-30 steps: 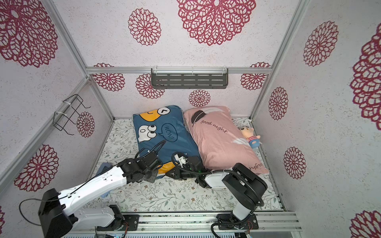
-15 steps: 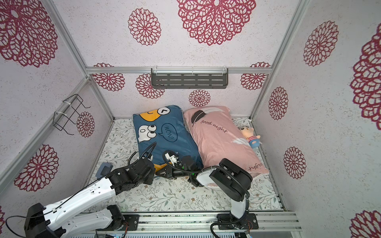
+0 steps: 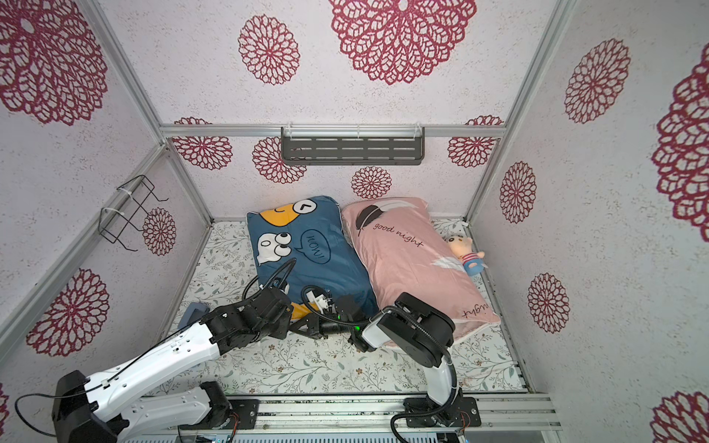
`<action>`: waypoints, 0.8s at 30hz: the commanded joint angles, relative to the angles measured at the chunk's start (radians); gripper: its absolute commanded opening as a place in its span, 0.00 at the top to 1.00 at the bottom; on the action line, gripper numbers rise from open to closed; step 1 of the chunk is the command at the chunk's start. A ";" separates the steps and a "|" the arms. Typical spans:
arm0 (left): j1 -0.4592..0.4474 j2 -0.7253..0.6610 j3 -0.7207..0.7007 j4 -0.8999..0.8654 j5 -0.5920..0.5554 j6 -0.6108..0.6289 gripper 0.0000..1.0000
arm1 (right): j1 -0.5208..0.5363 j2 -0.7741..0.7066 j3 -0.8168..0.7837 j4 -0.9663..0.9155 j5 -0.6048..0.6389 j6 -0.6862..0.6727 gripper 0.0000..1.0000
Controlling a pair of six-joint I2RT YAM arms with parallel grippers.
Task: Zip up pillowcases
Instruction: Zip the zipper on the pillowcase.
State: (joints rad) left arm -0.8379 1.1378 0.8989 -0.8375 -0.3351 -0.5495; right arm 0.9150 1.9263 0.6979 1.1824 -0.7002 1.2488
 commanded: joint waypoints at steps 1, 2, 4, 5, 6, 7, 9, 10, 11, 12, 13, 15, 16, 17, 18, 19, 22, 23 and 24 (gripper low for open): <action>-0.016 0.024 0.059 -0.027 -0.004 0.045 1.00 | -0.020 -0.066 -0.024 0.100 0.007 0.008 0.77; -0.018 0.034 0.070 -0.038 -0.008 0.051 1.00 | -0.022 -0.078 -0.031 0.100 0.007 0.002 0.77; -0.016 0.059 0.093 -0.062 -0.020 0.064 1.00 | -0.031 -0.096 -0.051 0.100 0.008 -0.015 0.76; -0.020 0.069 0.101 -0.070 -0.024 0.067 1.00 | -0.035 -0.100 -0.063 0.102 0.010 -0.022 0.75; -0.020 0.077 0.105 -0.072 -0.023 0.075 1.00 | -0.043 -0.106 -0.078 0.114 0.013 -0.028 0.74; -0.022 0.082 0.108 -0.070 -0.017 0.079 1.00 | -0.051 -0.110 -0.092 0.137 0.019 -0.025 0.74; -0.026 0.085 0.108 -0.053 -0.007 0.088 1.00 | -0.062 -0.115 -0.104 0.193 0.019 -0.003 0.73; -0.027 0.086 0.111 -0.048 -0.005 0.091 1.00 | -0.062 -0.115 -0.101 0.210 0.019 0.006 0.73; -0.028 0.089 0.116 -0.050 -0.005 0.093 1.00 | -0.063 -0.115 -0.093 0.208 0.017 0.006 0.73; -0.028 0.092 0.122 -0.049 -0.007 0.094 1.00 | -0.060 -0.112 -0.083 0.194 0.012 0.002 0.73; -0.030 0.095 0.125 -0.051 -0.005 0.096 1.00 | -0.058 -0.108 -0.073 0.181 0.012 -0.007 0.73; -0.033 0.106 0.133 -0.051 -0.002 0.104 1.00 | -0.053 -0.099 -0.058 0.179 0.010 -0.010 0.73; -0.034 0.115 0.137 -0.053 -0.002 0.109 1.00 | -0.052 -0.095 -0.052 0.185 0.010 -0.008 0.73; -0.035 0.124 0.144 -0.057 -0.002 0.112 1.00 | -0.050 -0.092 -0.049 0.189 0.010 -0.008 0.73; -0.036 0.136 0.155 -0.061 -0.001 0.117 1.00 | -0.050 -0.090 -0.050 0.193 0.013 -0.006 0.73; -0.036 0.146 0.165 -0.066 0.003 0.121 1.00 | -0.050 -0.089 -0.052 0.197 0.014 -0.006 0.73; -0.041 0.181 0.199 -0.070 0.008 0.140 1.00 | -0.048 -0.080 -0.055 0.212 0.020 -0.005 0.70; -0.044 0.195 0.211 -0.075 0.008 0.142 1.00 | -0.048 -0.076 -0.055 0.223 0.021 -0.002 0.69; -0.046 0.209 0.223 -0.081 0.008 0.145 1.00 | -0.046 -0.071 -0.057 0.236 0.022 0.002 0.68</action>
State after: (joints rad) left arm -0.8619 1.3266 1.0794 -0.9321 -0.3443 -0.4397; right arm 0.8631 1.8545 0.6300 1.3289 -0.6834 1.2499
